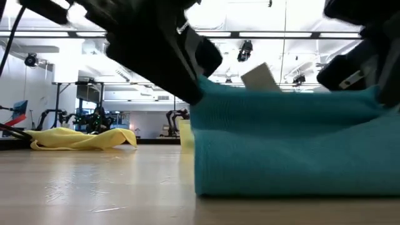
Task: Fold microfiber towels
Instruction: Fold the light blue microfiber cloth
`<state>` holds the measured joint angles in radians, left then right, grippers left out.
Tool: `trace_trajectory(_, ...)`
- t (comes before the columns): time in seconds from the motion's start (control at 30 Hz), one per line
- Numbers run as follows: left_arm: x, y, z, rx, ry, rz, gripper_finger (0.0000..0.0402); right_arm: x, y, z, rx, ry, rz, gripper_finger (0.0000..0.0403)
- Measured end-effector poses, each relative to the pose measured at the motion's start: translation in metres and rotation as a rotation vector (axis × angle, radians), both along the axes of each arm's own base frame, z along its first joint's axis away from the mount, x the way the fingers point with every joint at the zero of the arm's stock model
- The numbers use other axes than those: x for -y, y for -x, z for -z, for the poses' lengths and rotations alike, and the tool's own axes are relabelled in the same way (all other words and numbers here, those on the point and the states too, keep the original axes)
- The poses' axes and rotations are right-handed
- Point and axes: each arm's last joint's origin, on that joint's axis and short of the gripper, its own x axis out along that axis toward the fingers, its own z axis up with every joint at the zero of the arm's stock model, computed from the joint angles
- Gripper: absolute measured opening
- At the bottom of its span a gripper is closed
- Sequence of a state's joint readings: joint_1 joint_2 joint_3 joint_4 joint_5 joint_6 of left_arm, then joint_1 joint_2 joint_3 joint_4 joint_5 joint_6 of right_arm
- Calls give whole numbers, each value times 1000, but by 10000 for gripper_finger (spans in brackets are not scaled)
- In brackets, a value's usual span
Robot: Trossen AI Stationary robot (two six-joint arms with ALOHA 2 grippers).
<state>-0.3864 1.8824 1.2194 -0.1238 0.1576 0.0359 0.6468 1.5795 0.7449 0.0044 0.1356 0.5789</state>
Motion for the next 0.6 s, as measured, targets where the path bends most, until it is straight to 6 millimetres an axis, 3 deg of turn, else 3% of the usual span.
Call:
trace_trajectory(0.27, -42, 9, 8, 75, 4, -224, 0, 21, 0, 6, -18, 12, 55, 12)
trace_trajectory(0.6, -67, 9, 16, 73, -10, -303, 0, 41, 5, 1, 6, 37, 134, 12)
